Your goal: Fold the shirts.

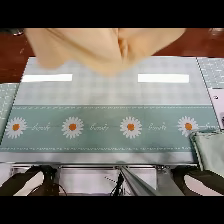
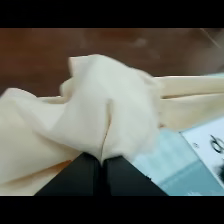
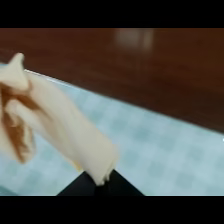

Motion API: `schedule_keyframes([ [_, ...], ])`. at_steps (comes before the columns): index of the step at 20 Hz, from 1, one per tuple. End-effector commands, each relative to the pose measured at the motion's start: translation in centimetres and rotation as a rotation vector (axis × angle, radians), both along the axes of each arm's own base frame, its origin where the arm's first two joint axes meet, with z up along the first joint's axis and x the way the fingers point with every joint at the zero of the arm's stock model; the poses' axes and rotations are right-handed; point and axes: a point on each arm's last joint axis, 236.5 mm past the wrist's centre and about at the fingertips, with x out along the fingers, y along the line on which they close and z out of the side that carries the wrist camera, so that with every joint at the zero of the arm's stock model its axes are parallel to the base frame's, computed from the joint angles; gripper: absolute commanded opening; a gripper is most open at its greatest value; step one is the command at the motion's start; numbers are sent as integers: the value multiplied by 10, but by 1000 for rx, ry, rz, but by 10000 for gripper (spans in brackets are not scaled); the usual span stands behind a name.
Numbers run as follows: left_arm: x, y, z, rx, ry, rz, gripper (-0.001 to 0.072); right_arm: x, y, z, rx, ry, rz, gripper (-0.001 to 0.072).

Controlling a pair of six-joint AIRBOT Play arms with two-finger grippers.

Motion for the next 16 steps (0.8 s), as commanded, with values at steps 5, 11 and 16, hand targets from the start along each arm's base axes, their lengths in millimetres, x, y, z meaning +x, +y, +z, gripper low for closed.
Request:
schedule_keyframes([
  [5,-115,78,78,322,-234,386,23,-154,-84,113,-91,-336,-291,19],
  [11,-163,56,1,333,42,267,23,-206,-107,53,-109,-166,-376,19],
  [16,-167,1,-117,163,374,-9,23,-192,-108,-47,-126,101,-396,19],
])
